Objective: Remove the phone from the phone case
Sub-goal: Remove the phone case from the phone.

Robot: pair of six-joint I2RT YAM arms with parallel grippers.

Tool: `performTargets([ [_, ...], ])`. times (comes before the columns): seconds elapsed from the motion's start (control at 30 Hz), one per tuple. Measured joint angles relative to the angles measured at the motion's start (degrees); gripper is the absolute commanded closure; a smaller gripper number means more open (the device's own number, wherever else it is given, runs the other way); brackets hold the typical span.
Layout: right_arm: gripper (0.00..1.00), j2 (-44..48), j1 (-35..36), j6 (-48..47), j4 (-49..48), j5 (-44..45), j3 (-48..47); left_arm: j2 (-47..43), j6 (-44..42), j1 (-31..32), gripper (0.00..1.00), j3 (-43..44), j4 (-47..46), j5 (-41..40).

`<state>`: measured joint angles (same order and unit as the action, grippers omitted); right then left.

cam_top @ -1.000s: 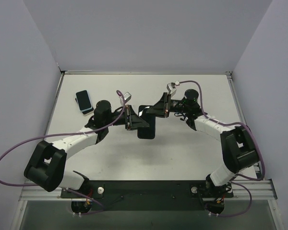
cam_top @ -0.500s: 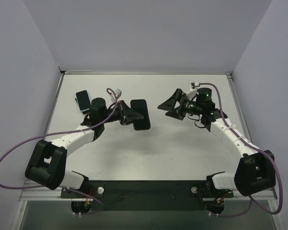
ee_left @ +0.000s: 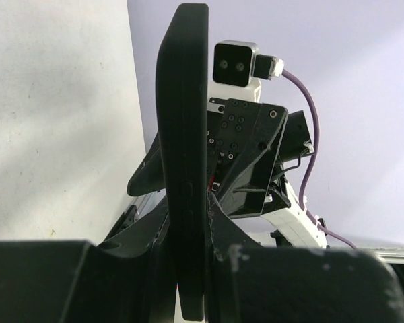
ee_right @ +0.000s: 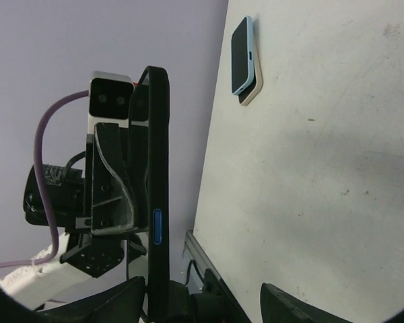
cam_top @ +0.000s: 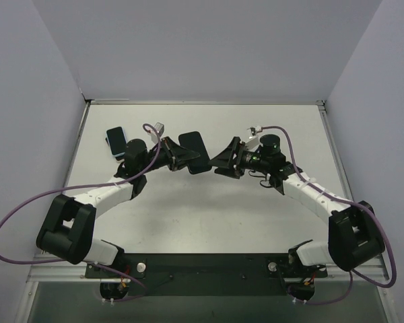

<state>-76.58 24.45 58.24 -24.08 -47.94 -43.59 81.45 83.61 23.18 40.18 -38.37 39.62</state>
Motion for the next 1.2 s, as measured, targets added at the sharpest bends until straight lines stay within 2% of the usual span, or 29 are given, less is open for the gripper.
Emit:
performTargets([
  [0.07,0.51,-1.7,0.0,2.2,-3.5,-0.5,0.0,0.2,0.7,0.0,1.0,-0.4,-0.7,-0.6],
  [0.23,0.62,-6.9,0.3,9.6,-13.7,-3.2,0.0,0.2,1.5,-0.3,1.0,-1.5,-1.6,-2.3],
  [0.27,0.67,-7.9,0.4,11.1,-15.8,-3.8,0.0,0.2,1.6,-0.3,1.0,-1.6,-1.7,-2.5],
  [0.37,0.68,-11.1,0.7,16.4,-23.0,-5.5,0.0,0.2,1.6,-0.3,1.0,-1.7,-1.7,-3.3],
  [0.4,0.72,-12.1,0.8,18.4,-25.6,-5.9,0.0,0.2,1.4,-0.3,1.0,-1.7,-1.6,-3.5],
  [0.43,0.9,-13.2,1.0,20.6,-28.3,-6.4,0.0,0.2,1.2,-0.3,1.0,-1.7,-1.5,-3.7],
  [0.47,1.0,-14.2,1.2,22.7,-31.3,-6.8,0.0,0.2,0.9,-0.3,1.0,-1.7,-1.4,-3.9],
  [0.53,1.0,-16.3,1.3,26.1,-36.3,-7.5,0.1,-0.2,1.0,-0.3,1.0,-1.6,-0.6,-4.4],
  [0.57,1.0,-17.5,1.2,28.2,-39.1,-7.8,0.1,-0.8,1.0,-0.4,0.95,-1.5,0.0,-5.0],
  [0.63,1.0,-19.5,1.4,32.3,-43.2,-8.3,0.1,-1.7,1.1,-0.5,0.83,-1.5,1.6,-5.8],
  [0.67,1.0,-20.5,1.5,34.5,-45.0,-8.6,0.1,-2.2,1.0,-0.6,0.69,-1.5,2.4,-6.2],
  [0.7,1.0,-21.4,1.6,36.3,-46.4,-8.7,0.1,-2.5,1.0,-0.7,0.66,-1.5,3.4,-6.6],
  [0.87,1.0,-23.3,2.6,41.9,-48.1,-7.7,0.1,-2.6,0.3,-0.9,0.63,-1.5,4.6,-8.2],
  [1.07,1.0,-23.4,3.4,42.8,-48.6,-6.5,0.1,-1.2,1.6,-0.9,0.64,-1.5,2.3,-8.1],
  [1.1,1.0,-23.4,3.4,42.7,-48.6,-6.4,0.1,-0.9,1.8,-0.9,0.67,-1.5,1.9,-8.1],
  [1.17,1.0,-23.4,3.4,42.2,-48.8,-6.4,0.3,-0.6,2.2,-0.9,0.93,-1.5,1.5,-7.9],
  [1.2,1.0,-23.3,3.4,41.7,-49.1,-6.4,0.4,-0.5,2.7,-0.9,1.0,-1.5,1.7,-7.8],
])
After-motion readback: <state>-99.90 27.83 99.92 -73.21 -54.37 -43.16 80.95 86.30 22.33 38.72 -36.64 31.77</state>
